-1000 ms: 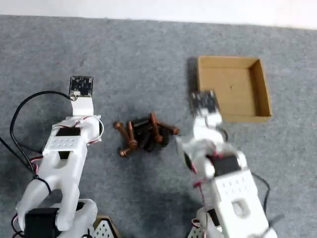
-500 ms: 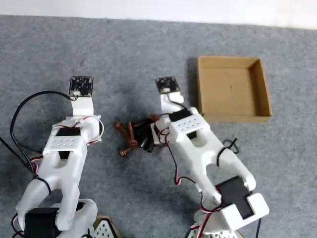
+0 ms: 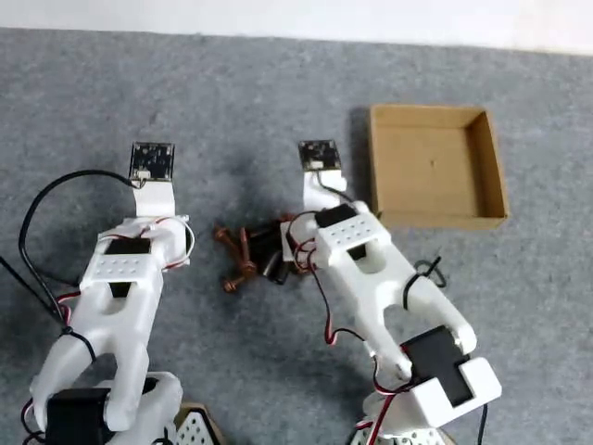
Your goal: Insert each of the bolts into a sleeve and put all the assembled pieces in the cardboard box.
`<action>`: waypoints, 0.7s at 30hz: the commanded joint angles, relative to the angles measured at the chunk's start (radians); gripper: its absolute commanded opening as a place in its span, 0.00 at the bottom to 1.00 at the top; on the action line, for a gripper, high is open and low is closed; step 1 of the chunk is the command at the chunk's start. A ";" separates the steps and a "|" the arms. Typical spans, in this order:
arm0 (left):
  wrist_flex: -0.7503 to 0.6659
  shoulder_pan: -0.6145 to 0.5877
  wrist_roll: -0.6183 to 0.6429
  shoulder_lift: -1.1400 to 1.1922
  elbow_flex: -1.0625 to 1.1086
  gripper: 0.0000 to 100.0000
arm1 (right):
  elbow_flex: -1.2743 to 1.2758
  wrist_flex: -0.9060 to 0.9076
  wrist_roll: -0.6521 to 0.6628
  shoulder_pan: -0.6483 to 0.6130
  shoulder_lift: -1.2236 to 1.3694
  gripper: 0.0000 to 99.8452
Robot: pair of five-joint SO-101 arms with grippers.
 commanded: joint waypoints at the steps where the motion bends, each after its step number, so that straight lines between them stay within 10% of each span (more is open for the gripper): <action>1: -0.015 -0.015 0.009 -0.002 -0.010 0.01 | -0.047 -0.033 -0.011 -0.013 -0.007 0.21; 21: -0.014 -0.015 0.009 -0.002 -0.010 0.01 | -0.008 0.022 0.089 -0.007 0.166 0.14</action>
